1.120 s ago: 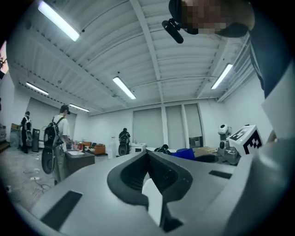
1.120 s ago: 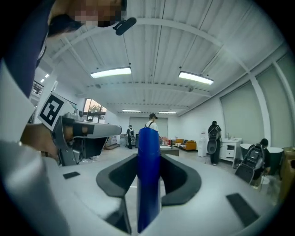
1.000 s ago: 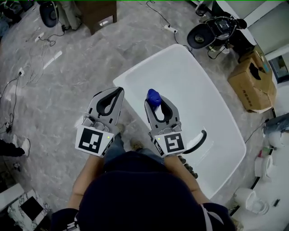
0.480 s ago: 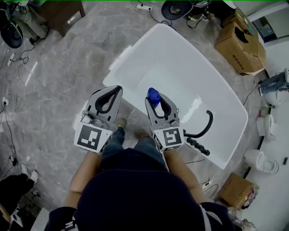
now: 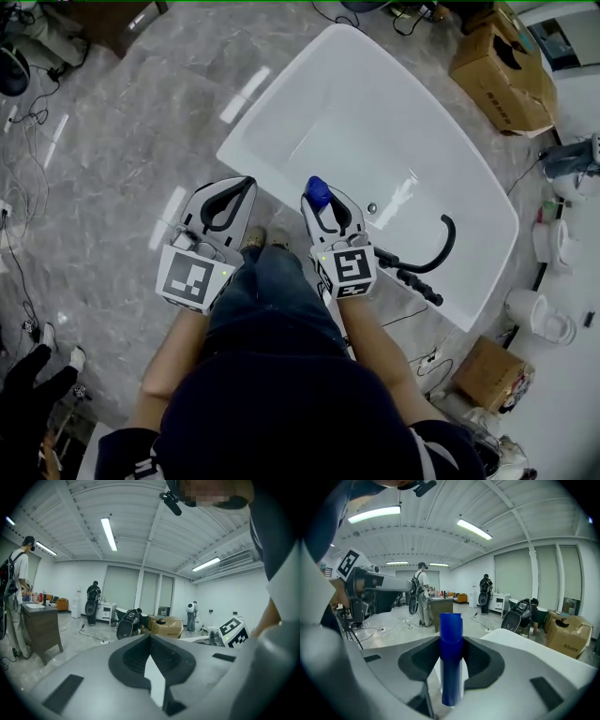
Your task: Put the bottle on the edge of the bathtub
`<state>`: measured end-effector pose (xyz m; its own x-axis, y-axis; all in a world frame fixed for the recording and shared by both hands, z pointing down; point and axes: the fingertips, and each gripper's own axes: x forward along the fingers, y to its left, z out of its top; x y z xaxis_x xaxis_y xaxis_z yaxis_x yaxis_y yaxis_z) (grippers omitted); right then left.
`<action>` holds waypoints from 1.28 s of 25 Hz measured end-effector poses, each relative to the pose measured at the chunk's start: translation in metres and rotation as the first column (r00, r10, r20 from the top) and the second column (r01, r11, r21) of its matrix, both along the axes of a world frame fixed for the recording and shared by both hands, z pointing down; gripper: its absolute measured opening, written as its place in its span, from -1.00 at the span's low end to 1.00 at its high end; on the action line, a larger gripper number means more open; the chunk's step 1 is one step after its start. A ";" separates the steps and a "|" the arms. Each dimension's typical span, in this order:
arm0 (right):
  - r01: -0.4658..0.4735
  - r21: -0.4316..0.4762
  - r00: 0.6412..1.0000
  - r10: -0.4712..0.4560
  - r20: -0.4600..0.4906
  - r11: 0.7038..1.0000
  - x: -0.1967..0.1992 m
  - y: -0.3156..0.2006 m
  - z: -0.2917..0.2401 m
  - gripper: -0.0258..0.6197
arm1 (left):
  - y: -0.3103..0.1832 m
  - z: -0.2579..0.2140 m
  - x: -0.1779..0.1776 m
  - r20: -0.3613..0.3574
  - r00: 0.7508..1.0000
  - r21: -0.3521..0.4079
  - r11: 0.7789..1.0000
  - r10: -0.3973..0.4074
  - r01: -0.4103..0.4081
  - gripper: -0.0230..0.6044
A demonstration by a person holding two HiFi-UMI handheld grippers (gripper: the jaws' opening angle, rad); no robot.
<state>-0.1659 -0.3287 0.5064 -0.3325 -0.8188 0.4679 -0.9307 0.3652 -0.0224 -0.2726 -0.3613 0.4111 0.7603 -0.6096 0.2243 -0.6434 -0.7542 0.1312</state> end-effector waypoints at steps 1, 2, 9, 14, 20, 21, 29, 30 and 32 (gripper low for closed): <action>0.005 -0.014 1.000 -0.005 -0.008 1.000 -0.001 -0.002 0.007 -0.41 | -0.001 0.005 0.001 0.000 1.000 -0.008 1.000 0.004 -0.004 -0.86; 0.011 -0.032 1.000 -0.012 -0.017 0.999 -0.002 -0.002 0.015 -0.41 | -0.002 0.009 0.002 -0.001 1.000 -0.012 1.000 0.005 -0.005 -0.86; 0.063 -0.177 0.994 -0.077 -0.072 0.982 -0.005 0.006 0.083 -0.41 | 0.006 0.060 0.003 0.054 0.999 -0.105 0.994 -0.002 0.008 -0.86; 0.104 -0.241 0.986 -0.131 -0.100 0.965 -0.009 0.002 0.125 -0.41 | 0.008 0.096 -0.001 0.087 0.996 -0.161 0.986 -0.027 0.040 -0.86; 0.151 -0.292 0.973 -0.195 -0.125 0.944 -0.017 0.000 0.158 -0.41 | 0.018 0.130 0.001 0.128 0.992 -0.220 0.975 -0.009 0.038 -0.86; 0.157 -0.297 0.971 -0.202 -0.128 0.942 -0.018 -0.001 0.162 -0.41 | 0.019 0.134 0.001 0.132 0.991 -0.226 0.973 -0.010 0.040 -0.86; 0.202 -0.340 0.948 -0.270 -0.165 0.918 -0.027 -0.019 0.192 -0.41 | 0.017 0.155 0.003 0.155 0.988 -0.261 0.963 -0.029 0.069 -0.86; 0.207 -0.345 0.945 -0.278 -0.171 0.916 -0.028 -0.021 0.195 -0.41 | 0.015 0.156 0.002 0.155 0.987 -0.263 0.962 -0.033 0.074 -0.86; 0.214 -0.349 0.941 -0.289 -0.177 0.912 -0.031 -0.026 0.200 -0.41 | 0.013 0.157 0.001 0.157 0.987 -0.264 0.961 -0.041 0.082 -0.86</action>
